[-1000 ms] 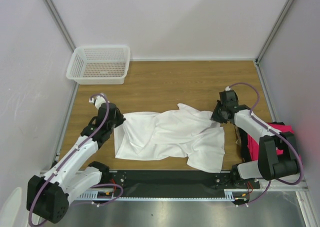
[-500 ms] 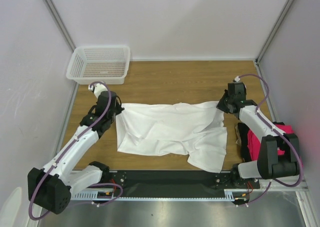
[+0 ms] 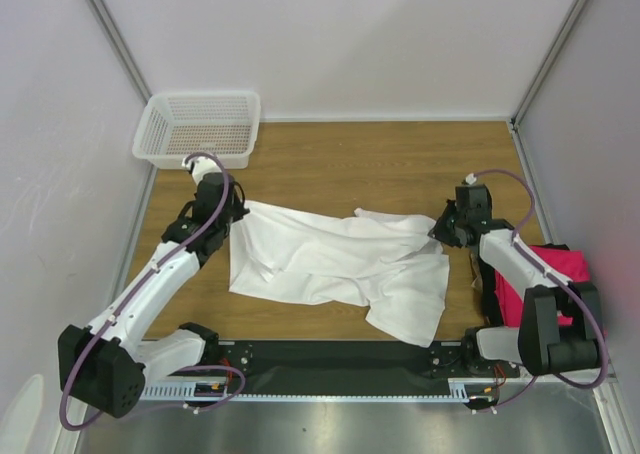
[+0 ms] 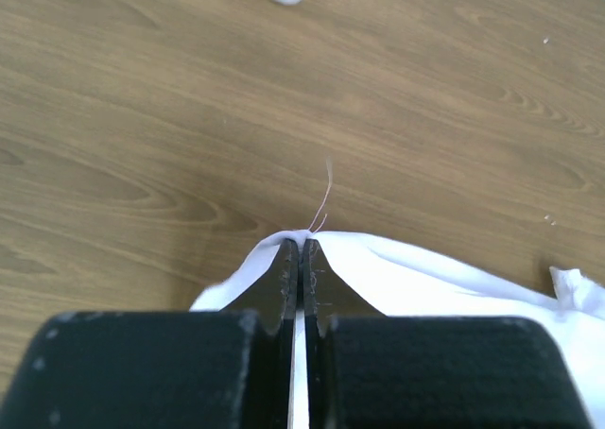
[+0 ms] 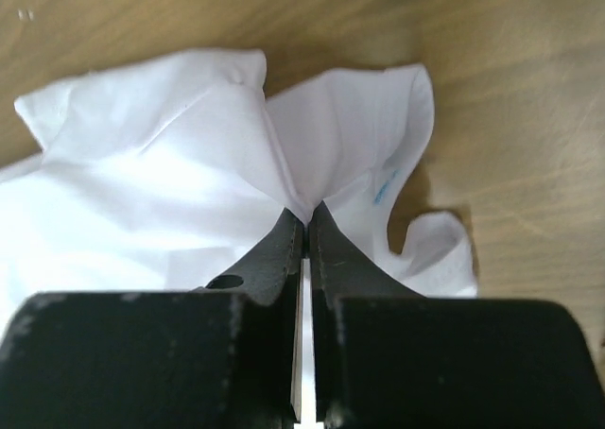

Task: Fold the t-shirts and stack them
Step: Flatten the tshirt out

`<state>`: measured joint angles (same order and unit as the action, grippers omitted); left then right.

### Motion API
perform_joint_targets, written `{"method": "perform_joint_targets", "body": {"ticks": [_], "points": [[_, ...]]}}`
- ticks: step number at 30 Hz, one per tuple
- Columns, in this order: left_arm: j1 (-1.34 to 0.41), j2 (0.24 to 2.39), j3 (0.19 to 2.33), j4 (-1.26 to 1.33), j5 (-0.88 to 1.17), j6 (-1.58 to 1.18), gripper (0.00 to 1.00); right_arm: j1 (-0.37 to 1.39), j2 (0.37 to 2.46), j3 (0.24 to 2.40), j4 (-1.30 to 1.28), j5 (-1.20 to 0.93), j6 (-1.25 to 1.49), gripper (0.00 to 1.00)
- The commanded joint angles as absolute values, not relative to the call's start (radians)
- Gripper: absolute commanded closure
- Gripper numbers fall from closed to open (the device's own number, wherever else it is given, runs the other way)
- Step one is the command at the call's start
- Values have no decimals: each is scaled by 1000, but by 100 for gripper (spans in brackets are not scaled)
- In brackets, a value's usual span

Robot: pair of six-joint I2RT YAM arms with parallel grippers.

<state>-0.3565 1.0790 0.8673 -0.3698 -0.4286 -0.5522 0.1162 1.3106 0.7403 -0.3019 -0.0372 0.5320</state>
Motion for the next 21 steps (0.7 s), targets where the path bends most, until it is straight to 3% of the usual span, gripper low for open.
{"method": "perform_joint_targets", "body": {"ticks": [1, 7, 9, 10, 13, 16, 21], "points": [[-348, 1052, 813, -396, -410, -603, 100, 127, 1234, 678, -299, -110, 568, 100], [-348, 996, 686, -431, -379, -702, 100, 127, 1174, 558, -396, -199, 639, 97], [-348, 980, 655, -416, -370, -707, 100, 129, 1169, 545, -425, -233, 669, 81], [-348, 977, 646, -408, -362, -707, 100, 129, 1167, 545, -452, -242, 669, 57], [-348, 979, 634, -400, -357, -710, 100, 129, 1144, 593, -512, -186, 632, 34], [-348, 982, 626, -379, -345, -698, 100, 126, 1124, 681, -529, -134, 604, 23], [-348, 985, 629, -368, -339, -675, 100, 112, 1157, 782, -479, -55, 551, 20]]}}
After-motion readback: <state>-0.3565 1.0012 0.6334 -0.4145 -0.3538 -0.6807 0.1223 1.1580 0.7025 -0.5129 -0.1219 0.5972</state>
